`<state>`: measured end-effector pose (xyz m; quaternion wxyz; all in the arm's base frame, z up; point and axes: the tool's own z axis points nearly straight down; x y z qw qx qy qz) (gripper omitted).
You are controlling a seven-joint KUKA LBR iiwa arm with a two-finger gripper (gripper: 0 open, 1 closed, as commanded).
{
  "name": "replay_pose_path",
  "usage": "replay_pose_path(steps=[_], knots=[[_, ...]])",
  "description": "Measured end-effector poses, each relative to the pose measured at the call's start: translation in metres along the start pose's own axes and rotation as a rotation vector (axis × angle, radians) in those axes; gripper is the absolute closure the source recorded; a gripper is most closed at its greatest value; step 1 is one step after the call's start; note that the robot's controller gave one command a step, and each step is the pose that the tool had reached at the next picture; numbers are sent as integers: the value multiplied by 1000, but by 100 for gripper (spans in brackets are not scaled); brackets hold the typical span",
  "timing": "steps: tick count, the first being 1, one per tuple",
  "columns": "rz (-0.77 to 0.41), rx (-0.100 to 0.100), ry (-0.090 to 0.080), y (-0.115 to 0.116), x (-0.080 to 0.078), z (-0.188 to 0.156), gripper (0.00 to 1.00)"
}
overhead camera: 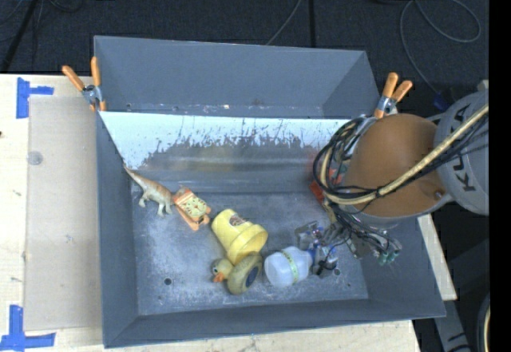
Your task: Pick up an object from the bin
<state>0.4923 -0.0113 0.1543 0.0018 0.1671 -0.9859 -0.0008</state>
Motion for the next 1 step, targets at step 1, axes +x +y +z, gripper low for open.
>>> replay_pose_path(steps=[1], knots=[[0, 0, 0, 0, 0, 0, 100]])
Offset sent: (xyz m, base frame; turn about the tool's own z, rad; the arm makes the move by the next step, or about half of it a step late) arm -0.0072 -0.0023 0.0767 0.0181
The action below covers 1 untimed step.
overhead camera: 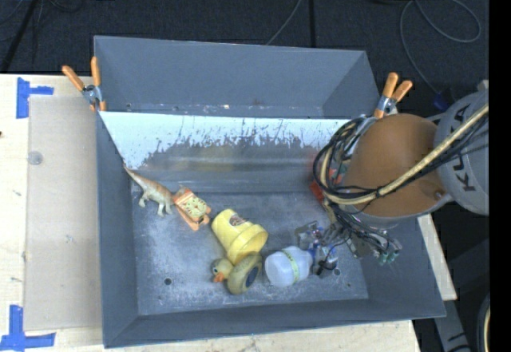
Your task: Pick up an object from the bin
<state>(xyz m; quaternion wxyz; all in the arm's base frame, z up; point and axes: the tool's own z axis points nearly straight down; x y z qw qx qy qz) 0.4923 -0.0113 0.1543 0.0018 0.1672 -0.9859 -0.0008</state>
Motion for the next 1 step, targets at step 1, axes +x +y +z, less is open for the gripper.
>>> replay_pose_path(steps=[1], knots=[[19, -1, 1, 1, 7, -76, 100]])
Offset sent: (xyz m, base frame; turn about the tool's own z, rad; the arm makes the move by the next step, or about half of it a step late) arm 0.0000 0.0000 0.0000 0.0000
